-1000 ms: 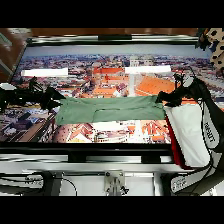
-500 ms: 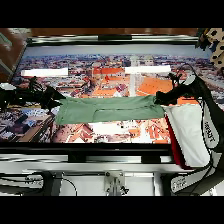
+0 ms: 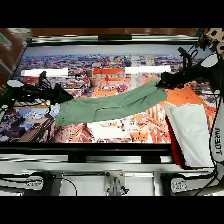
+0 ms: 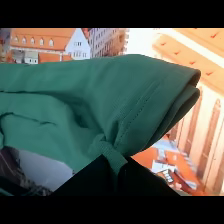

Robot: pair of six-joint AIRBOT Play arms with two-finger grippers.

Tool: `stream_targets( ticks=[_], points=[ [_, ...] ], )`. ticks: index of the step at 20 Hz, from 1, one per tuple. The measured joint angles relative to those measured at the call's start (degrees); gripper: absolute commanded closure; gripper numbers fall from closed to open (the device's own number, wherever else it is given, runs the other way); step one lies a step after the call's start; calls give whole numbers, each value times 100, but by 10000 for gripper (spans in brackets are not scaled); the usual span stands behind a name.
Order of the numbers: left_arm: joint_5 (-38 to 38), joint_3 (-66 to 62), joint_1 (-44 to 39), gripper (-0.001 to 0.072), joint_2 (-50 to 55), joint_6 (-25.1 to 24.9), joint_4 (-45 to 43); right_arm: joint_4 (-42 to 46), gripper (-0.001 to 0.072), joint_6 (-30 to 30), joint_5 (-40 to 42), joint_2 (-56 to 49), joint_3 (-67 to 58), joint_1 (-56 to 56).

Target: Fold the shirts.

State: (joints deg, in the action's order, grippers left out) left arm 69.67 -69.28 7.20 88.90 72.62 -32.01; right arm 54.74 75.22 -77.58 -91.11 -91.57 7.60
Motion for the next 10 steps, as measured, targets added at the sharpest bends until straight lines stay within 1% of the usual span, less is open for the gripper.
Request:
stream_targets(
  ticks=[1, 4, 7, 10],
  points=[
    [-81, -2, -232, 680, 7, -42, 26, -24, 639, 131, -153, 105, -22, 0],
    [-608, -2, -1097, 677, 17, -114, 101, -42, 639, 466, -568, 455, -52, 0],
    [-1414, -2, -2011, 678, 81, -140, 212, -61, 639, 785, -907, 903, -63, -26],
    [-2175, -7, -2894, 678, 264, -155, 516, -61, 639, 1097, -1117, 1355, -68, -127]
  ],
)
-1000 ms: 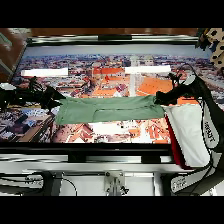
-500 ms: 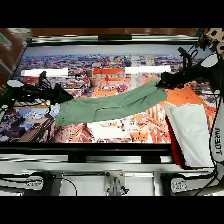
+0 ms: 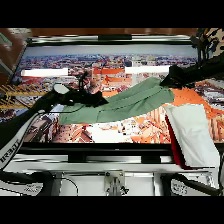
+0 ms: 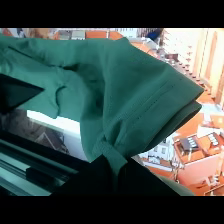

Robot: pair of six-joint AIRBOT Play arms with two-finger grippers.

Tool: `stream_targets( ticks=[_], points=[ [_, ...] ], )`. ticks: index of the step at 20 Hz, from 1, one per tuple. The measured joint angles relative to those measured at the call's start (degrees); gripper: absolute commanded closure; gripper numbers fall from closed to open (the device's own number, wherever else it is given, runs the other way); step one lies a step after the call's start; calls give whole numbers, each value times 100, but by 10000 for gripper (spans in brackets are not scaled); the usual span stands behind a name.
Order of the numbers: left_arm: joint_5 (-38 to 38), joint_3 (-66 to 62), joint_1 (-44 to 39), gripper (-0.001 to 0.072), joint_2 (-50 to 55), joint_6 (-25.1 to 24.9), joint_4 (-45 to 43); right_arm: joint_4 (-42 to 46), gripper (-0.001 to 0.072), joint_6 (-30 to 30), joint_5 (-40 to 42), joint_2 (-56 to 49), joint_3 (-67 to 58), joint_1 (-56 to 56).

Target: Fold the shirts.

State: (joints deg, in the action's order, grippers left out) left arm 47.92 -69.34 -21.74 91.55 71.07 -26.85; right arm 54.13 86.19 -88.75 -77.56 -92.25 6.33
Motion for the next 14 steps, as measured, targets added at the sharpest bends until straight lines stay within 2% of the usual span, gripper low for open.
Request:
stream_targets(
  ticks=[4, 8, 12, 14],
  points=[
    [-796, -50, -894, 678, 382, -37, 728, -4, 639, 345, -205, 579, 0, -243],
    [-881, -262, -1368, 678, 710, -442, 1751, -7, 639, 627, -254, 1069, 0, -490],
    [-896, -452, -1108, 681, 603, -894, 2135, -2, 639, 774, -240, 1388, -2, -634],
    [-763, -485, -713, 681, 313, -938, 1856, 22, 639, 841, -219, 1445, -2, -684]
  ],
)
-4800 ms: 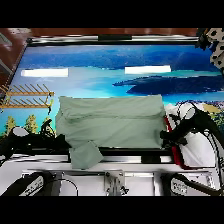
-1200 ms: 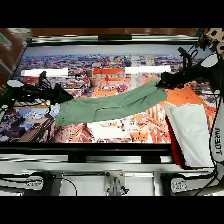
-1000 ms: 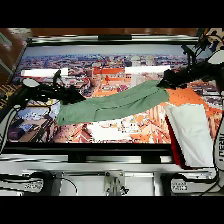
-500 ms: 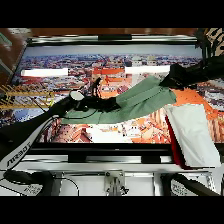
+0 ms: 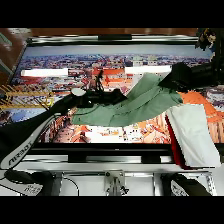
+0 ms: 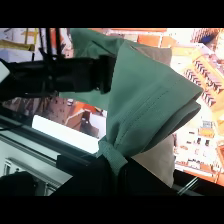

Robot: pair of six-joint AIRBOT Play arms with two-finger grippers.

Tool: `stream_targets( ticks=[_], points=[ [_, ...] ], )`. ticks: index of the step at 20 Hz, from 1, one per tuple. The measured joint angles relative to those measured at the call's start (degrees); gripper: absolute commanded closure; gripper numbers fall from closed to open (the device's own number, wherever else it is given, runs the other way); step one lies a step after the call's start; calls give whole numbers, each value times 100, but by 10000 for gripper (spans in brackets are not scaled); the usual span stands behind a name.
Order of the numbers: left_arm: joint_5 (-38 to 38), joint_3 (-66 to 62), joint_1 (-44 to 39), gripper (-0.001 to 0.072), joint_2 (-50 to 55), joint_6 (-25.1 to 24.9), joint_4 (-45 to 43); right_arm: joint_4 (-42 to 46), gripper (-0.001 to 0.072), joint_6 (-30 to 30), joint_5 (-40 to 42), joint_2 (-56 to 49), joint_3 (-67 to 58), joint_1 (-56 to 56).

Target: Fold the shirts.

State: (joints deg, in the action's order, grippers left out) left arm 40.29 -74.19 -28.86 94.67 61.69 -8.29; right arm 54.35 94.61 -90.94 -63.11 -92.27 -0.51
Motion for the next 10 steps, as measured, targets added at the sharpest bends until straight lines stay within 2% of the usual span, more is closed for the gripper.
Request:
stream_targets(
  ticks=[2, 7, 10],
  points=[
    [254, -22, 490, 681, -466, 221, -782, 22, 640, 37, 111, 20, 0, -155],
    [734, -37, 1985, 679, -2214, 1355, -3473, 417, 639, 79, 879, -299, -2, -1043],
    [844, -42, 2907, 679, -3294, 1696, -4221, 490, 640, 98, 1672, -894, -2, -1718]
  ],
)
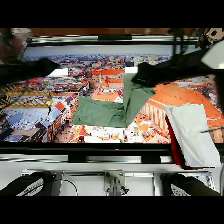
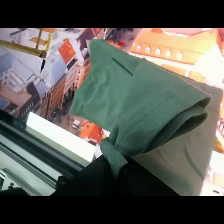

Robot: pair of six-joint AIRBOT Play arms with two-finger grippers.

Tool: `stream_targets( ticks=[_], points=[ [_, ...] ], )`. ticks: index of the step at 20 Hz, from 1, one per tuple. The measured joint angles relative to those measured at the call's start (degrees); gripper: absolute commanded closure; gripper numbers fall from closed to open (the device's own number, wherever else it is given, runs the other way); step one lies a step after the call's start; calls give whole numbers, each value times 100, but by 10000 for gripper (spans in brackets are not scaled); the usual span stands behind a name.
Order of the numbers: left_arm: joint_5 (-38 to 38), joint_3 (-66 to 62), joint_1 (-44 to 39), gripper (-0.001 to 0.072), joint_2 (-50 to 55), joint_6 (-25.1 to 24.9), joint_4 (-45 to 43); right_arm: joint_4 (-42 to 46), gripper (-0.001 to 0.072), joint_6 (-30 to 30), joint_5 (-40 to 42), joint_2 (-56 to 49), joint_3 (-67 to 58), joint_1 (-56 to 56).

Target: Fold the shirts.

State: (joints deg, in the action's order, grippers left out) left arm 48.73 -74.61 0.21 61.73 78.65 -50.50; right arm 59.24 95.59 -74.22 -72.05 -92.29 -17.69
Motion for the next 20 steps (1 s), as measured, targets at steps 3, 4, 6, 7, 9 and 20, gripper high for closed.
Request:
stream_targets(
  ticks=[3, 4, 6, 7, 9, 20],
  points=[
    [175, 0, 789, 679, -925, 157, -341, -127, 639, 22, 730, -815, 2, -640],
    [280, 0, 975, 678, -1163, 181, -398, -221, 639, 24, 964, -1126, 2, -846],
    [553, -2, 1246, 678, -1580, 219, -494, -461, 639, 28, 1421, -1707, 4, -1191],
    [721, -2, 1318, 678, -1740, 227, -505, -640, 639, 31, 1641, -1956, 4, -1331],
    [1047, -2, 1423, 678, -1967, 243, -551, -1130, 640, 24, 2122, -2396, 4, -1565],
    [1751, 151, 1530, 678, -2190, 262, -605, -2634, 26, -146, 3239, -3082, 2, -1847]
  ],
)
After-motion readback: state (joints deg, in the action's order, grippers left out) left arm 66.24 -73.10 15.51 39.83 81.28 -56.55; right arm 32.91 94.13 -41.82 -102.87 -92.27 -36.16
